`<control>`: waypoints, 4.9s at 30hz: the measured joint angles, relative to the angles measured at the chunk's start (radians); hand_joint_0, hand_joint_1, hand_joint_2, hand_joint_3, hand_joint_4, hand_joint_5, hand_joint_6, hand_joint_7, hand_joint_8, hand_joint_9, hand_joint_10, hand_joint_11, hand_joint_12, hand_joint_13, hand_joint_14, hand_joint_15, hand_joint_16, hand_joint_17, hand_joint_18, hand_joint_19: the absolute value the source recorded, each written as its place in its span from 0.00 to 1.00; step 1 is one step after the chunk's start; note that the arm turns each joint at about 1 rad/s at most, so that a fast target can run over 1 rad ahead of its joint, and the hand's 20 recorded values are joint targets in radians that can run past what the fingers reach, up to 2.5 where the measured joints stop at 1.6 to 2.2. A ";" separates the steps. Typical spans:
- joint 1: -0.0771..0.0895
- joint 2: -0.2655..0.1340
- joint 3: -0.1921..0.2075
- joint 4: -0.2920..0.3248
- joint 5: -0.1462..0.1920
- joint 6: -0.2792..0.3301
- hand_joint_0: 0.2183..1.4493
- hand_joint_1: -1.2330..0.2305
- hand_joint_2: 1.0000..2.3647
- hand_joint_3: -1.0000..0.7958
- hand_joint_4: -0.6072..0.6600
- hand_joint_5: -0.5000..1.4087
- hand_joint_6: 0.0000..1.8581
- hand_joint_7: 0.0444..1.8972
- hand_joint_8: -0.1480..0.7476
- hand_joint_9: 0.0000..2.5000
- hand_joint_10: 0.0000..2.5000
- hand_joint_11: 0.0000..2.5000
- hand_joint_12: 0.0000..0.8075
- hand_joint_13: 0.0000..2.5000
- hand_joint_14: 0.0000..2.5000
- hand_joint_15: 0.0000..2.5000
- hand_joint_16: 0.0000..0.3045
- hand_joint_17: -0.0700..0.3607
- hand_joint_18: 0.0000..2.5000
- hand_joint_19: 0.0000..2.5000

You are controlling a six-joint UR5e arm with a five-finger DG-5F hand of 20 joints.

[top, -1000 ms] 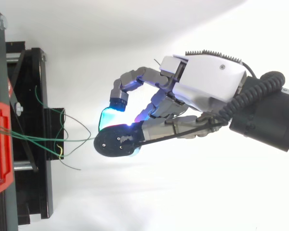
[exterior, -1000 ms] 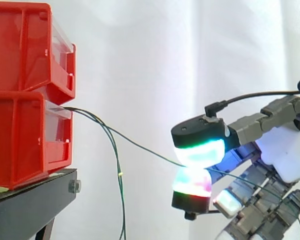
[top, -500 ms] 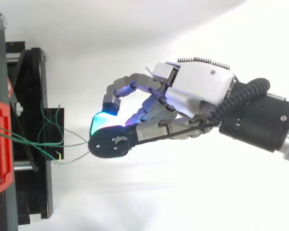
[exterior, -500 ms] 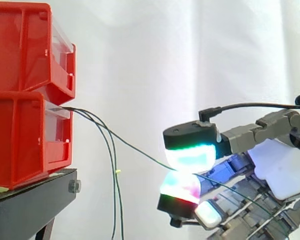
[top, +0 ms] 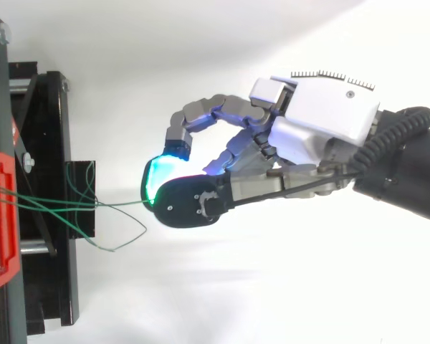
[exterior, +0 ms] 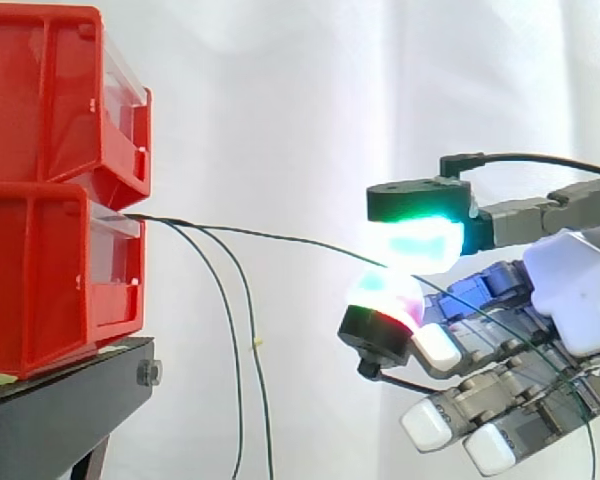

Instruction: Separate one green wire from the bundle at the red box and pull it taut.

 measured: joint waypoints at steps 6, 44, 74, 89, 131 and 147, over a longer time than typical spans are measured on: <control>-0.001 0.008 -0.023 0.032 0.004 -0.002 0.27 0.32 0.20 0.56 0.41 0.21 0.49 0.73 0.56 0.44 0.00 0.15 0.53 0.35 0.00 0.09 0.20 0.49 0.37 0.07; 0.022 0.008 -0.026 0.039 0.004 -0.009 0.26 0.31 0.23 0.55 0.41 0.21 0.49 0.73 0.57 0.45 0.00 0.16 0.52 0.36 0.00 0.09 0.20 0.49 0.37 0.07; 0.025 0.008 -0.028 0.039 0.005 -0.009 0.28 0.31 0.16 0.56 0.43 0.21 0.48 0.74 0.57 0.47 0.00 0.18 0.52 0.35 0.00 0.11 0.21 0.49 0.36 0.07; 0.026 0.008 -0.028 0.039 0.005 -0.009 0.28 0.31 0.16 0.56 0.43 0.21 0.48 0.73 0.55 0.47 0.00 0.18 0.47 0.34 0.00 0.12 0.17 0.44 0.27 0.05; 0.026 0.008 -0.031 0.039 0.006 -0.009 0.29 0.30 0.13 0.57 0.44 0.21 0.48 0.74 0.56 0.47 0.00 0.19 0.44 0.32 0.00 0.11 0.17 0.43 0.26 0.05; 0.026 0.008 -0.033 0.039 0.005 -0.009 0.29 0.30 0.12 0.57 0.43 0.21 0.48 0.74 0.56 0.47 0.00 0.18 0.42 0.33 0.00 0.11 0.15 0.40 0.27 0.06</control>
